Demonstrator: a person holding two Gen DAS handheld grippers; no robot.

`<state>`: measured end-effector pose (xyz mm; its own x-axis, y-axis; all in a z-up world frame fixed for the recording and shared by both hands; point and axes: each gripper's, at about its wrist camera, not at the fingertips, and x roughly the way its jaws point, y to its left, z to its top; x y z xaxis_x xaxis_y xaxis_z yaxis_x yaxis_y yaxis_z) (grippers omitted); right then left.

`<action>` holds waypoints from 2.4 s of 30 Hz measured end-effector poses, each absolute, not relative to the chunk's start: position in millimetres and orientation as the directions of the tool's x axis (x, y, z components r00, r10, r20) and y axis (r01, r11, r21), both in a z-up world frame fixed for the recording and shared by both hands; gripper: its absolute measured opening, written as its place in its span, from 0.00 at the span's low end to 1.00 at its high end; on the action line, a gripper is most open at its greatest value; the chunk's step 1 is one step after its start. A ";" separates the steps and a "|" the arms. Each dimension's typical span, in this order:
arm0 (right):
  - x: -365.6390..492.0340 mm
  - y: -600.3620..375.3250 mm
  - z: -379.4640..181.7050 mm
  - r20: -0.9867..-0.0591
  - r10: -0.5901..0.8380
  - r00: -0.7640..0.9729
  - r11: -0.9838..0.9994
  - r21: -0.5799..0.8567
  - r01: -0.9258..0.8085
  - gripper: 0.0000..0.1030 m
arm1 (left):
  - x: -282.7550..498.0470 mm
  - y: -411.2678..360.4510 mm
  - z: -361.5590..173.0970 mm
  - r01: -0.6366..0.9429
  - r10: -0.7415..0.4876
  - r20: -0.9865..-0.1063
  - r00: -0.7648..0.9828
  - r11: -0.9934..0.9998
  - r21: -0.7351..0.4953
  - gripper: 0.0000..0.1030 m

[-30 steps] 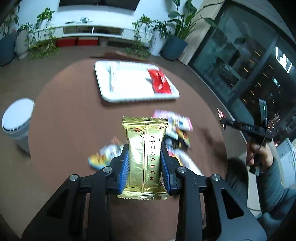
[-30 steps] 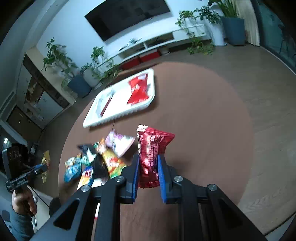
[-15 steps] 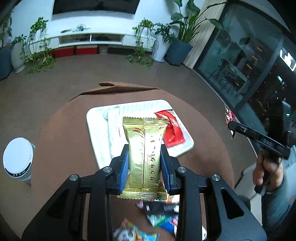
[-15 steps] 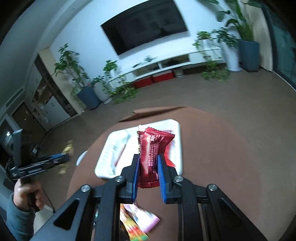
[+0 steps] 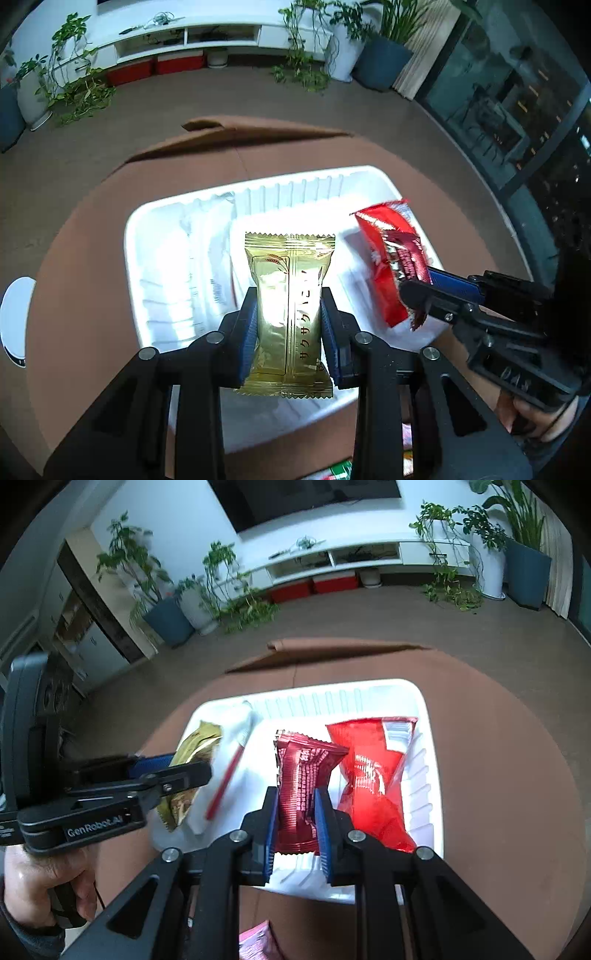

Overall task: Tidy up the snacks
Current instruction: 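Carry the gold bar to the tray with the left tool while the right tool carries the dark red bar, then release both bars in the tray and pull both tools back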

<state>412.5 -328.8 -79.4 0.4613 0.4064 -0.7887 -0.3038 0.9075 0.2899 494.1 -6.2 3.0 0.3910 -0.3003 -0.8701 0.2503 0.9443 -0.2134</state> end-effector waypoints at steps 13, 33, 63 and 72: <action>422.9 -309.2 -116.0 -0.843 0.324 0.429 0.926 0.189 -0.327 0.21 | 498.1 -31.0 -44.2 0.232 -0.251 -0.896 0.366 0.957 -0.173 0.28; 379.0 -335.3 -50.5 -0.719 0.385 0.579 0.917 0.224 -0.332 0.74 | 456.2 -12.1 38.8 0.220 -0.294 -0.770 0.566 0.954 -0.203 1.00; 85.7 -484.7 -99.6 -0.514 0.621 0.592 0.679 0.730 -0.079 1.00 | 136.8 125.8 30.3 -0.119 -0.265 -0.718 0.643 0.892 -0.436 1.00; 56.2 -429.0 -85.5 -0.552 0.629 0.548 0.755 0.603 -0.259 1.00 | 155.3 86.0 0.2 -0.107 -0.229 -0.814 0.533 0.937 -0.334 1.00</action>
